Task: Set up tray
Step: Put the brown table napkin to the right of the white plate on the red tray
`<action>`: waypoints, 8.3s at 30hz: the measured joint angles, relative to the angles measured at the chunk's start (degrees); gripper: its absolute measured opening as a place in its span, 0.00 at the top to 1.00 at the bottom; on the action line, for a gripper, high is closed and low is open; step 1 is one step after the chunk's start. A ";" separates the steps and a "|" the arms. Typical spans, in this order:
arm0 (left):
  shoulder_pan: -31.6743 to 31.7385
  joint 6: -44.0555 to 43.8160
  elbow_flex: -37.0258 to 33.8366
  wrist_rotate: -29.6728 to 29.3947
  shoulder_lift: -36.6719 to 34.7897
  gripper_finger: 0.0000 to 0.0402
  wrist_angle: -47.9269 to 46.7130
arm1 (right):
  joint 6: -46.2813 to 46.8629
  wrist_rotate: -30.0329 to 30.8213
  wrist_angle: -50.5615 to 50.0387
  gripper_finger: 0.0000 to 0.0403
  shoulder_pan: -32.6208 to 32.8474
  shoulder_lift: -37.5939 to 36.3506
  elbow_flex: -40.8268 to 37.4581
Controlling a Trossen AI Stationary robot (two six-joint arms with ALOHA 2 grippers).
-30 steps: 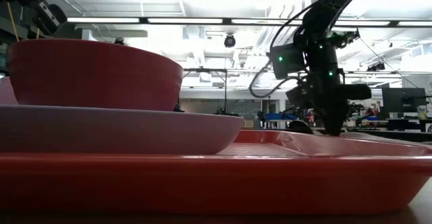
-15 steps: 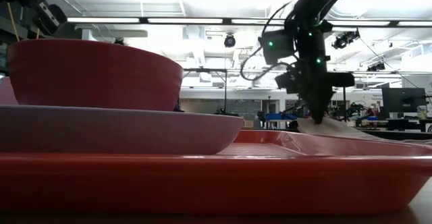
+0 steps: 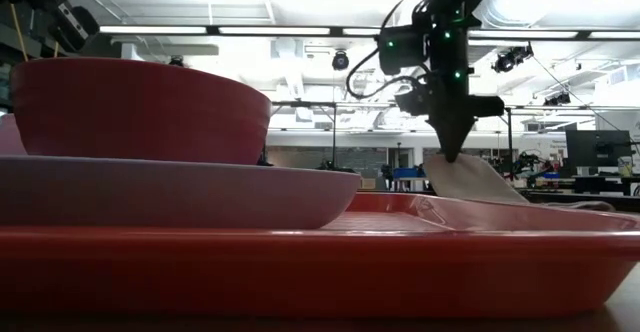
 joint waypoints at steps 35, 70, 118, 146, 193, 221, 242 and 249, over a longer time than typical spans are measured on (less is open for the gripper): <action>0.01 0.31 0.00 0.17 0.00 0.88 -0.10 | -0.60 9.76 -11.40 1.00 0.43 -0.20 24.97; 0.00 0.44 0.00 -0.02 0.00 0.88 -0.09 | -5.01 25.26 -9.45 1.00 12.08 -0.50 36.48; 0.00 -2.03 0.00 3.65 0.00 0.88 0.08 | 30.38 36.68 -14.68 1.00 51.35 -0.29 50.19; 0.00 -3.06 0.00 1.14 0.02 0.88 0.35 | 53.78 23.49 -22.78 1.00 66.29 2.44 50.13; 0.00 -8.55 0.00 7.26 0.00 0.88 -0.12 | 63.46 11.95 -10.01 1.00 67.40 12.39 45.14; 0.01 -7.31 0.00 7.80 0.01 0.88 -0.12 | 44.86 -2.37 1.83 1.00 50.17 12.37 24.57; 0.02 -7.30 0.00 7.87 0.00 0.88 -0.11 | 34.35 -8.82 6.91 1.00 36.69 12.37 18.85; 0.00 -7.28 0.00 7.87 0.02 0.88 -0.11 | 31.68 -10.02 6.93 1.00 33.32 12.37 18.85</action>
